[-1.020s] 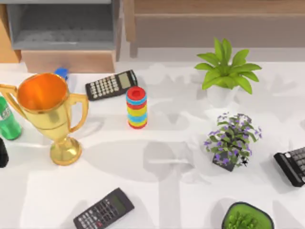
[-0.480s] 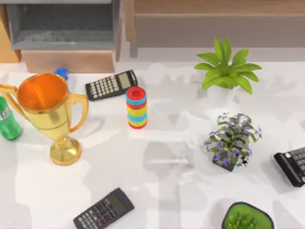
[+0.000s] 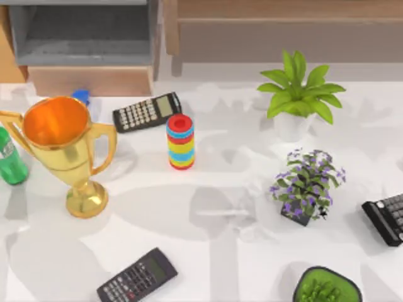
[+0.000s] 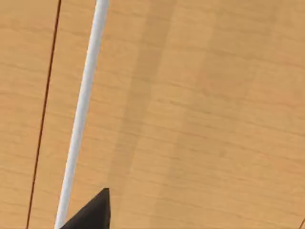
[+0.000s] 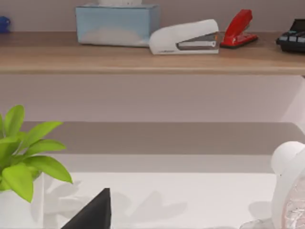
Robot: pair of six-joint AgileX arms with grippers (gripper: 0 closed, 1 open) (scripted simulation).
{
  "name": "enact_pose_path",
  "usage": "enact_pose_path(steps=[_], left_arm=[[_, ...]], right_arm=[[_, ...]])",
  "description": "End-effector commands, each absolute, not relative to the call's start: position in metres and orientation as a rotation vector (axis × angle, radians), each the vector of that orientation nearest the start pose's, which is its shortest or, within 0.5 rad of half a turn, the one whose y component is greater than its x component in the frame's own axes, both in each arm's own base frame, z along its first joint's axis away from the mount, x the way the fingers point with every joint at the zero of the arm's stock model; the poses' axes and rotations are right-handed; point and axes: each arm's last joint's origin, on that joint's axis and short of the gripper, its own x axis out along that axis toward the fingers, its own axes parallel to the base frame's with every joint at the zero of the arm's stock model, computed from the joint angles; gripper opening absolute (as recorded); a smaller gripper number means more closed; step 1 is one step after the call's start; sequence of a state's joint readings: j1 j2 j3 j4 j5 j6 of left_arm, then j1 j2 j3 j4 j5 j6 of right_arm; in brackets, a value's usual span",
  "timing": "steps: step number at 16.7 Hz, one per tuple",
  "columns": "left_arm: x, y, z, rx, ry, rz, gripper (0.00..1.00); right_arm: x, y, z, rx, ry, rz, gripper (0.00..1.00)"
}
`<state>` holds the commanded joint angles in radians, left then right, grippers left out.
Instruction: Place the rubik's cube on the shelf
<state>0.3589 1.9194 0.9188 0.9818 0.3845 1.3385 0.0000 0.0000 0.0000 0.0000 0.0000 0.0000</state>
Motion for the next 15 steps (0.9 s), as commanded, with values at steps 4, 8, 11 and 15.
enact_pose_path(steps=[4, 8, 11, 15], left_arm=[[0.400, 0.160, 0.117, 1.497, -0.005, -0.019, 1.00], [0.408, 0.171, 0.095, 1.571, -0.016, -0.016, 1.00], [0.408, 0.171, 0.095, 1.571, -0.016, -0.016, 1.00], [0.414, 0.170, 0.095, 1.571, -0.016, -0.016, 1.00]], right_arm=[[0.106, -0.001, 0.160, 0.000, 0.000, 0.000, 1.00], [0.106, -0.001, 0.160, 0.000, 0.000, 0.000, 1.00], [0.106, -0.001, 0.160, 0.000, 0.000, 0.000, 1.00], [0.106, -0.001, 0.160, 0.000, 0.000, 0.000, 1.00]])
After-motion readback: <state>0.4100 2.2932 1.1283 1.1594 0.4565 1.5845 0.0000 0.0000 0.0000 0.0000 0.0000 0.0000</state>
